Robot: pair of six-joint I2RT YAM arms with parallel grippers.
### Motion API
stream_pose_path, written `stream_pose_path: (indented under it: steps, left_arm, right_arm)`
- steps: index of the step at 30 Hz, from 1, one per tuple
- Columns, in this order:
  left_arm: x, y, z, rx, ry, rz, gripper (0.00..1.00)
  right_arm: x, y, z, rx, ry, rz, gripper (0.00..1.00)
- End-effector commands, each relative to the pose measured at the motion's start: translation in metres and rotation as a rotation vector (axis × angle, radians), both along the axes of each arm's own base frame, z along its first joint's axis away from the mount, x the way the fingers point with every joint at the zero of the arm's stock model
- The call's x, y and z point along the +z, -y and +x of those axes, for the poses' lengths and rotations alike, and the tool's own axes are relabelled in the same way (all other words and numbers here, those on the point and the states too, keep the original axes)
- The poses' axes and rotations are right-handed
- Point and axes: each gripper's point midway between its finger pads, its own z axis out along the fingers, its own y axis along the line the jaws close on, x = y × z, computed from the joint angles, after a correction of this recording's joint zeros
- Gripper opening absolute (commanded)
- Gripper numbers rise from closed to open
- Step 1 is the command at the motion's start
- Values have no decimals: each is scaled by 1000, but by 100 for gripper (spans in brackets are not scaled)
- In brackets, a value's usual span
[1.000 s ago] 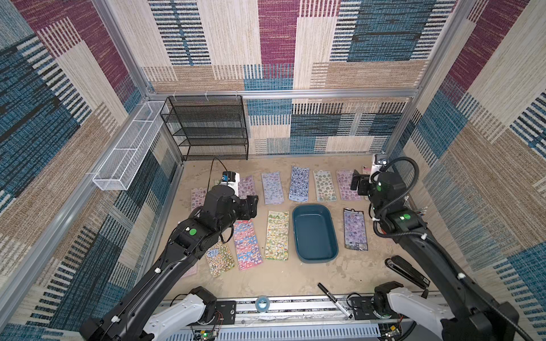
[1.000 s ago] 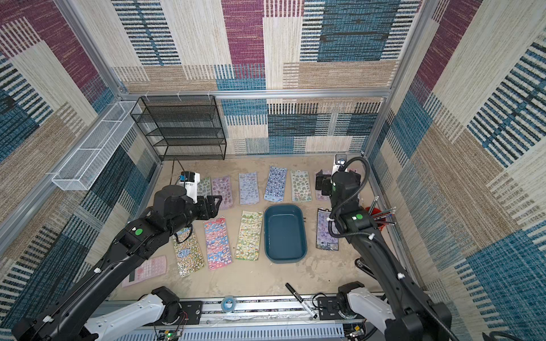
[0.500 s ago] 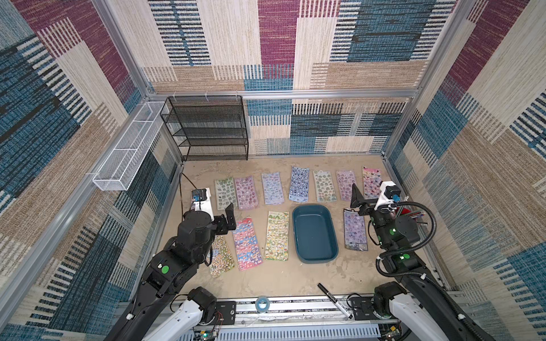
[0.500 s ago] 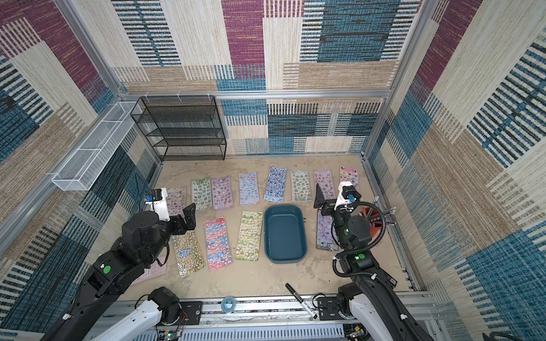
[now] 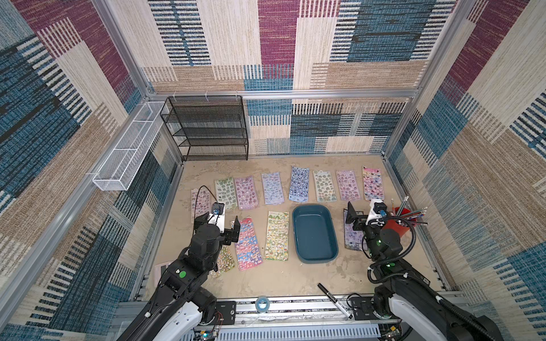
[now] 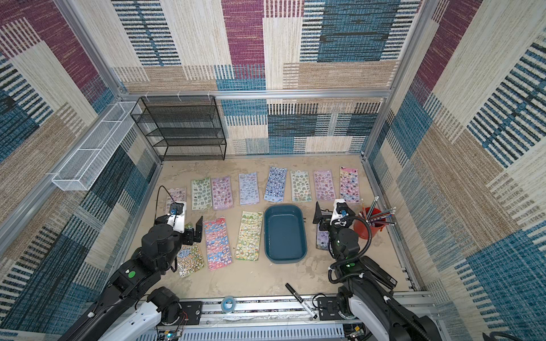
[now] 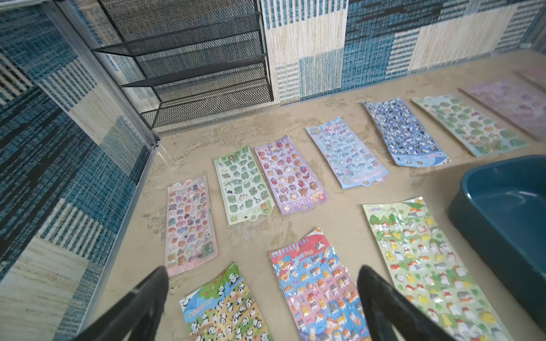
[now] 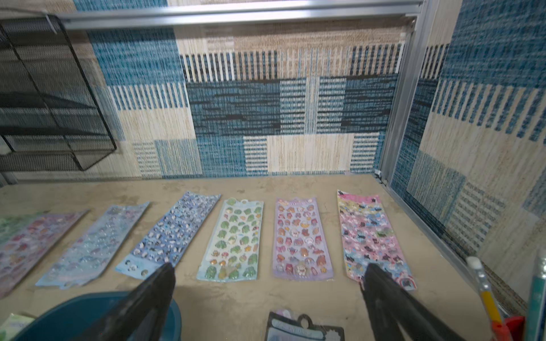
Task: Take the stickers out of the storage box
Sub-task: Reset both arms
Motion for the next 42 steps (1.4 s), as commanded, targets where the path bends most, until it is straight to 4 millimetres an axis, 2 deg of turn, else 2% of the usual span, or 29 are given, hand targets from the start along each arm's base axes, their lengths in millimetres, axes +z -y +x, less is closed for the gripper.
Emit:
stream_pose_path:
  steps: [1, 6, 11, 14, 17, 23, 29, 35, 37, 40, 41, 42]
  left_arm:
    - [9, 8, 20, -2, 80, 46, 100]
    - [-14, 10, 44, 24, 69, 105, 100]
    - [-46, -1, 68, 48, 31, 86, 100]
    - [-61, -12, 78, 60, 22, 62, 100]
    - [-80, -28, 86, 85, -21, 30, 100]
    - [-112, -41, 105, 102, -58, -61, 100]
    - [-111, -33, 125, 40, -46, -57, 99]
    - [-116, -44, 138, 22, -92, -101, 100]
    - [-118, -48, 140, 15, -38, -112, 100]
    - [-128, -60, 133, 38, 33, -169, 100]
    - [-124, -60, 131, 30, 69, -178, 100]
    - [-126, -61, 128, 27, 63, -185, 100]
  right_arm:
    - [6, 6, 2, -36, 45, -4, 99]
    - [-14, 8, 8, -59, -12, -79, 99]
    - [-21, 14, 9, -96, -4, -64, 99]
    - [-31, 13, 18, -102, -47, -93, 99]
    - [-32, 13, 26, -108, -53, -113, 99]
    - [-35, 14, 47, -114, -74, -125, 99]
    - [-38, 19, 67, -87, -102, -78, 99]
    - [-42, 32, 87, -90, -128, -48, 99]
    - [-44, 33, 92, -74, -140, -48, 99]
    - [-45, 39, 83, -83, -79, -50, 99]
    - [-38, 46, 78, -101, -35, -24, 99]
    - [-43, 49, 74, -86, -63, -3, 99]
